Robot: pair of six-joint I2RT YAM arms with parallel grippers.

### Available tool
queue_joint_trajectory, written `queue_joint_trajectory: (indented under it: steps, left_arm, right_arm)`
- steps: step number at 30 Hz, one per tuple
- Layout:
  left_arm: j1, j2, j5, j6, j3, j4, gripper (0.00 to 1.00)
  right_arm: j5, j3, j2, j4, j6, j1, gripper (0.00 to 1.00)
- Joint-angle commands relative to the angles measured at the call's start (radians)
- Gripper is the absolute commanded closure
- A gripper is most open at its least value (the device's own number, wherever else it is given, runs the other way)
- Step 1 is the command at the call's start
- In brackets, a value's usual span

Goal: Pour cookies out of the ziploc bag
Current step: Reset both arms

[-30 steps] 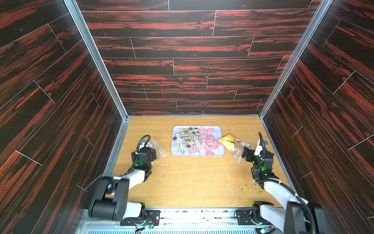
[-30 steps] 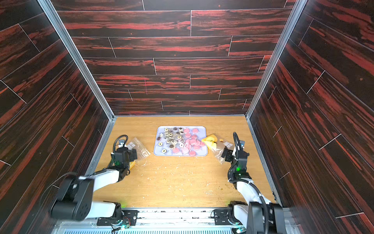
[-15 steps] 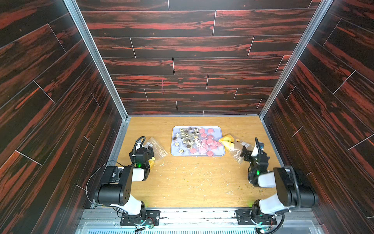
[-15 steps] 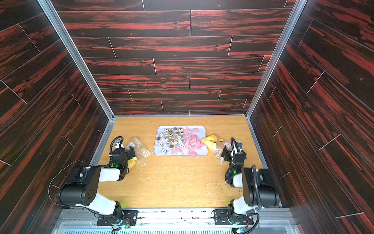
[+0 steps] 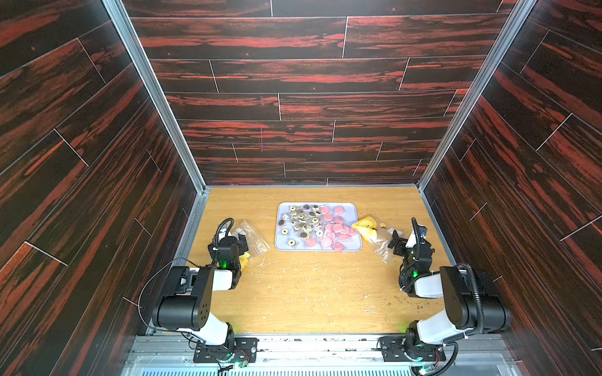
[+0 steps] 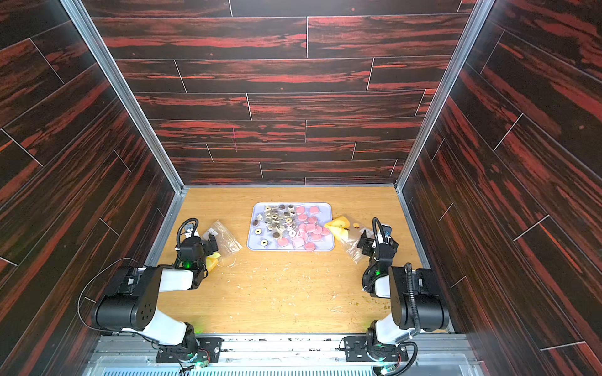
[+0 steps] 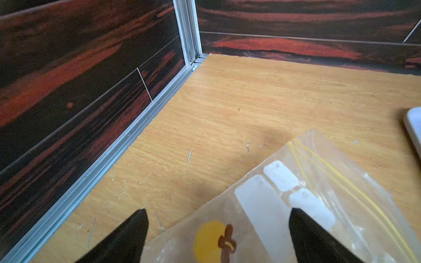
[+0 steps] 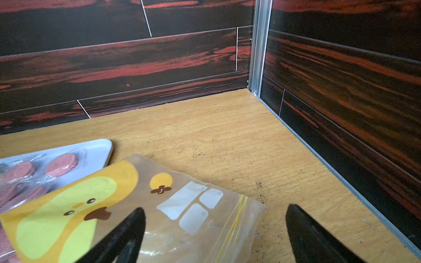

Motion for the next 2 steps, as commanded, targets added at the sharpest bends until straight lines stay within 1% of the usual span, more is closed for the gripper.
queue_joint_trajectory:
  steps: [1,2]
  left_arm:
    - [0.009,-0.018,0.013,-0.011,0.009,0.011,0.0]
    - [0.009,-0.023,0.017,-0.008,0.006,0.006,0.0]
  right_arm:
    - [0.012,0.01,0.017,0.024,-0.002,-0.001,0.01]
    - [0.013,0.009,0.017,0.024,-0.001,0.0,0.01]
